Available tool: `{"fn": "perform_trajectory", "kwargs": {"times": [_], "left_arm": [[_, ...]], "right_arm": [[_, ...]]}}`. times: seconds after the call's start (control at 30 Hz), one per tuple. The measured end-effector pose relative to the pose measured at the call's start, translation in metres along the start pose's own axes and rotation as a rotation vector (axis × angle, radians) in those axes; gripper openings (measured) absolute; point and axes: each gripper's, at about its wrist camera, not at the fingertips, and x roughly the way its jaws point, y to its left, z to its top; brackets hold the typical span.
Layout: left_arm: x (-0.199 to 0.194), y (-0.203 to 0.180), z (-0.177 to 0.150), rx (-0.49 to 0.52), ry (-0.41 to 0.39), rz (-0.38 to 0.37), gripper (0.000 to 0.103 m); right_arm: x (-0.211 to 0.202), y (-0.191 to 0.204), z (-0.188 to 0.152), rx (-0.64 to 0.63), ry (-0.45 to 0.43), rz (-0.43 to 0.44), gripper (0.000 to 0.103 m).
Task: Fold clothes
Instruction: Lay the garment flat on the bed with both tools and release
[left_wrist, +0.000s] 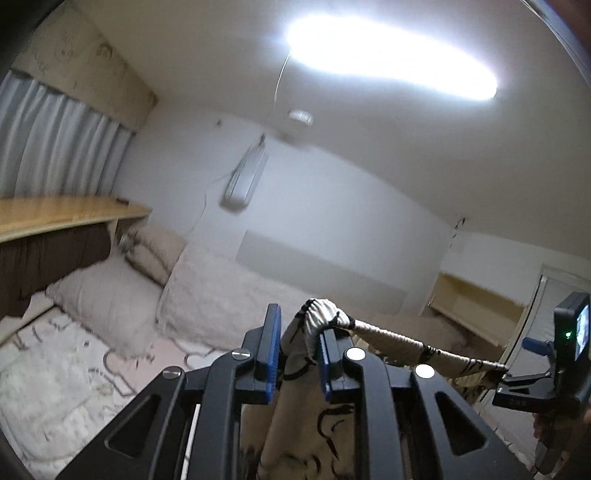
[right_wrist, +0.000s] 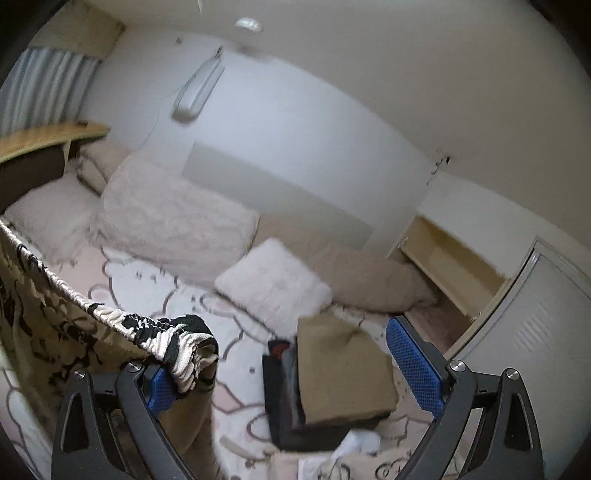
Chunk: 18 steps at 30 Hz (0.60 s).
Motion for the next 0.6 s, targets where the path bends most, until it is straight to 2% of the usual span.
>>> {"fn": "perform_trajectory", "kwargs": {"times": [0.1, 0.2, 0.33, 0.47, 0.57, 0.6], "left_arm": [[-0.023, 0.011, -0.019, 0.052, 0.031, 0.005, 0.021], [-0.062, 0.034, -0.077, 0.068, 0.149, 0.024, 0.025], [-0.104, 0.072, -0.197, 0.047, 0.376, 0.126, 0.025], [-0.128, 0.124, -0.343, -0.024, 0.688, 0.302, 0.025], [-0.142, 0.141, -0.407, -0.024, 0.827, 0.372, 0.025], [-0.145, 0.138, -0.409, -0.009, 0.815, 0.372, 0.025]], "right_arm": [[-0.018, -0.003, -0.008, -0.042, -0.014, 0.065, 0.098], [-0.027, 0.019, -0.048, -0.149, 0.031, 0.132, 0.098], [-0.024, 0.073, -0.153, -0.268, 0.181, 0.233, 0.098], [0.005, 0.144, -0.296, -0.313, 0.469, 0.397, 0.098], [0.023, 0.187, -0.392, -0.291, 0.658, 0.477, 0.098], [0.02, 0.188, -0.394, -0.284, 0.643, 0.475, 0.098]]}}
